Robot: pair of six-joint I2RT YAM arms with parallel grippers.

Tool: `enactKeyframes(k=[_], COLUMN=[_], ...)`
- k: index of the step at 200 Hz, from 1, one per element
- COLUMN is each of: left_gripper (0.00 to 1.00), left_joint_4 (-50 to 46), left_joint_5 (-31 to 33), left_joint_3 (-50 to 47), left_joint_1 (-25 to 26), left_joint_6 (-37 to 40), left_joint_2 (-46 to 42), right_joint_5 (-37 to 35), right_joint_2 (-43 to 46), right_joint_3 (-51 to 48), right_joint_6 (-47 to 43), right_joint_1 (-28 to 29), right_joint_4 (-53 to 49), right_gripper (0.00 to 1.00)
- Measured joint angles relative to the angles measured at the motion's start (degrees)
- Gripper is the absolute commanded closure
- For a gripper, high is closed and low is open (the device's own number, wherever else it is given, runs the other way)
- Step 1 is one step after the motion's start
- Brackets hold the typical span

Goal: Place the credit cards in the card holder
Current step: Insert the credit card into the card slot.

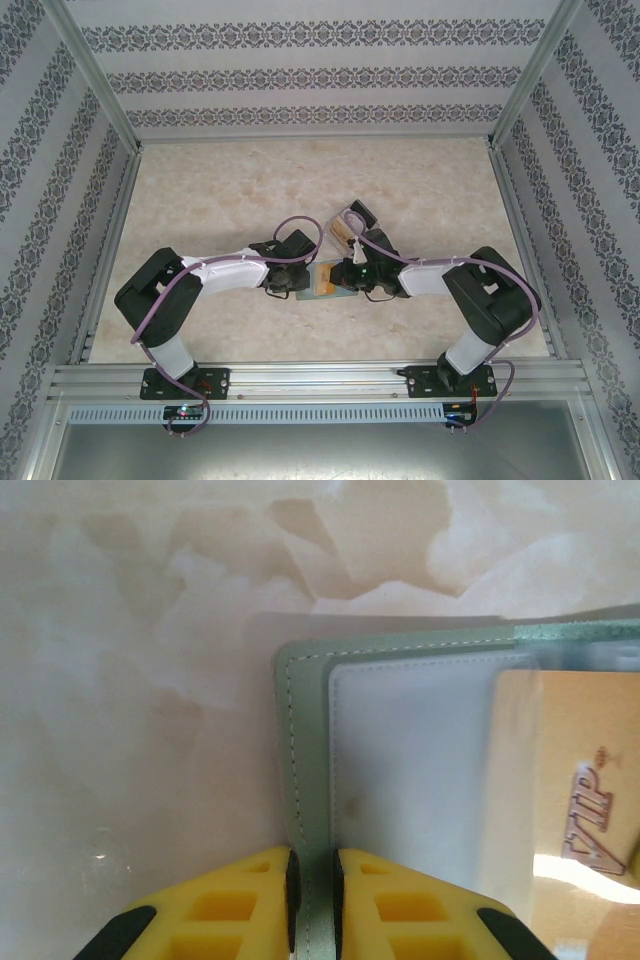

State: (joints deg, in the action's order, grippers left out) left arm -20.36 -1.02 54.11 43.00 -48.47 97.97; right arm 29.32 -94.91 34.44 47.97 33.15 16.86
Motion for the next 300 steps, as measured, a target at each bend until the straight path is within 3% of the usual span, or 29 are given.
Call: enactKeyframes(k=[52, 159, 192, 229, 300], left_gripper=[0.81, 0.82, 0.82, 0.82, 0.81], left_joint_4=[-0.2, -0.2, 0.0, 0.0, 0.0], left_joint_5=[0.0, -0.5, -0.9, -0.9, -0.9], left_joint_3=[0.2, 0.7, 0.8, 0.8, 0.8], left_joint_1=[0.0, 0.0, 0.0, 0.0, 0.0], left_joint_6=[0.0, 0.7, 0.7, 0.9, 0.9], left_joint_2=[0.1, 0.5, 0.6, 0.6, 0.6], right_joint_5=[1.6, -5.0, -6.6, -7.0, -6.4], right_joint_2=[-1.7, 3.7, 4.2, 3.4, 0.0], right_joint_3=[2.1, 3.5, 4.6, 5.5, 8.8], right_joint_6=[-0.3, -4.9, -7.0, -8.7, -9.4], right_joint_1=[0.2, 1.5, 1.5, 1.6, 3.3], right_joint_4=[-1.0, -12.6, -16.1, -18.0, -18.8], right_gripper=[0.85, 0.61, 0.65, 0.78, 0.84])
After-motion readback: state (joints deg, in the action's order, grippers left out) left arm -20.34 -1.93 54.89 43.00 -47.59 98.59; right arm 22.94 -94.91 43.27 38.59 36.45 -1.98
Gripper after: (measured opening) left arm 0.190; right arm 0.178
